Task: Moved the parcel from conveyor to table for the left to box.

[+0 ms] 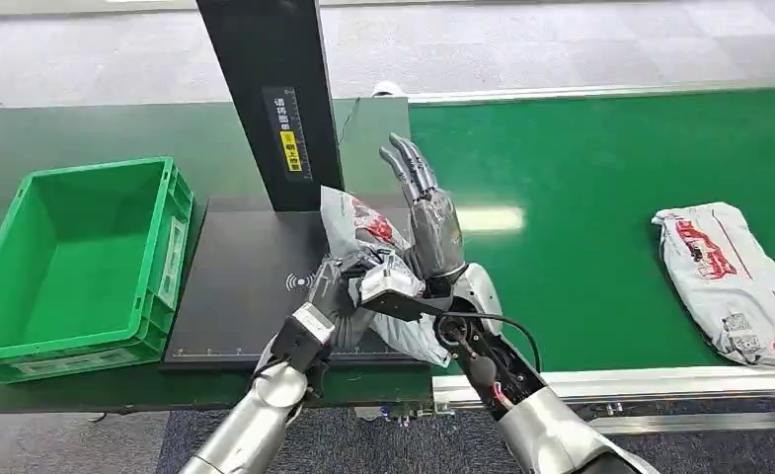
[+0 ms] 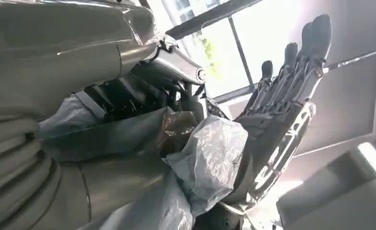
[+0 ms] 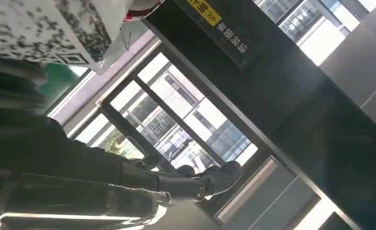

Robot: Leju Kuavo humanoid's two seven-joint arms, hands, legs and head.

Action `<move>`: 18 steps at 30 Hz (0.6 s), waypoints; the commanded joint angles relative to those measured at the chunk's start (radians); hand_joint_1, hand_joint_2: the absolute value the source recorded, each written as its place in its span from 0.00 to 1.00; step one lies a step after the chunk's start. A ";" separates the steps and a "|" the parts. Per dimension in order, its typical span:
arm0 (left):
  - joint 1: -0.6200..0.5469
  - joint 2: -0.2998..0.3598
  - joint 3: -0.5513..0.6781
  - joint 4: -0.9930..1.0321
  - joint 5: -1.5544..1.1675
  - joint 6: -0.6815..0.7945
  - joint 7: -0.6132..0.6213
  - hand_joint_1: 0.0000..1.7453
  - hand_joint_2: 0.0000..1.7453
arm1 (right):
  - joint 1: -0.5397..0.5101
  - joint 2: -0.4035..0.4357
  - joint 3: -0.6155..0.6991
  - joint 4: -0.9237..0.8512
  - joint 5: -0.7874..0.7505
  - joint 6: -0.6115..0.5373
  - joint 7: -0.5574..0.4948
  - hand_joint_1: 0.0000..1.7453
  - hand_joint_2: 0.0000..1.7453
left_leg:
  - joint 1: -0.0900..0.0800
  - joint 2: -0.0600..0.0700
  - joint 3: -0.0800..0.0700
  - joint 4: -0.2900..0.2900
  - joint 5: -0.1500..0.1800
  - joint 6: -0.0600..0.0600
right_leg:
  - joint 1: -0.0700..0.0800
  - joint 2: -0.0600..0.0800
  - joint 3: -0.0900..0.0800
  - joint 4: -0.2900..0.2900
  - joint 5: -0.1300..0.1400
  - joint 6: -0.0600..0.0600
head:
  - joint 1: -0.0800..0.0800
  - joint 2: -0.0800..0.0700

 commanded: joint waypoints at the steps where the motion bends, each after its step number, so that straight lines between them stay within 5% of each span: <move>1: -0.038 0.029 0.029 0.035 -0.164 0.347 -0.066 1.00 1.00 | -0.047 0.017 0.053 0.040 0.003 0.003 -0.014 0.00 1.00 | 0.000 0.002 0.002 0.000 -0.001 0.002 | 0.001 0.001 0.002 0.000 0.000 -0.003 | 0.000 0.000; 3: -0.049 0.050 0.042 0.009 -0.217 0.455 -0.063 1.00 1.00 | -0.048 0.015 0.053 0.037 0.002 0.005 -0.014 0.00 1.00 | 0.000 0.002 0.003 0.000 -0.001 0.002 | 0.001 0.001 0.002 0.000 0.000 -0.004 | 0.000 0.000; 14: -0.047 0.054 0.047 -0.001 -0.219 0.445 -0.056 1.00 1.00 | -0.047 0.015 0.053 0.037 0.001 0.004 -0.014 0.00 1.00 | 0.000 0.000 0.001 0.000 0.000 0.001 | 0.001 -0.001 0.001 0.000 0.000 -0.002 | 0.000 0.000; 17: -0.079 0.079 0.075 0.012 -0.319 0.614 -0.021 1.00 1.00 | -0.052 0.009 0.054 0.042 0.001 0.003 -0.014 0.00 1.00 | 0.000 0.000 0.001 0.000 0.000 0.001 | 0.001 0.000 0.001 0.000 0.000 -0.002 | 0.000 0.000; 18: -0.073 0.069 0.175 -0.024 -0.474 0.628 0.007 1.00 1.00 | -0.056 0.008 0.058 0.045 -0.005 0.007 -0.014 0.00 1.00 | 0.001 0.000 0.003 0.000 -0.001 0.002 | 0.002 0.000 0.002 0.000 0.000 -0.004 | 0.000 0.000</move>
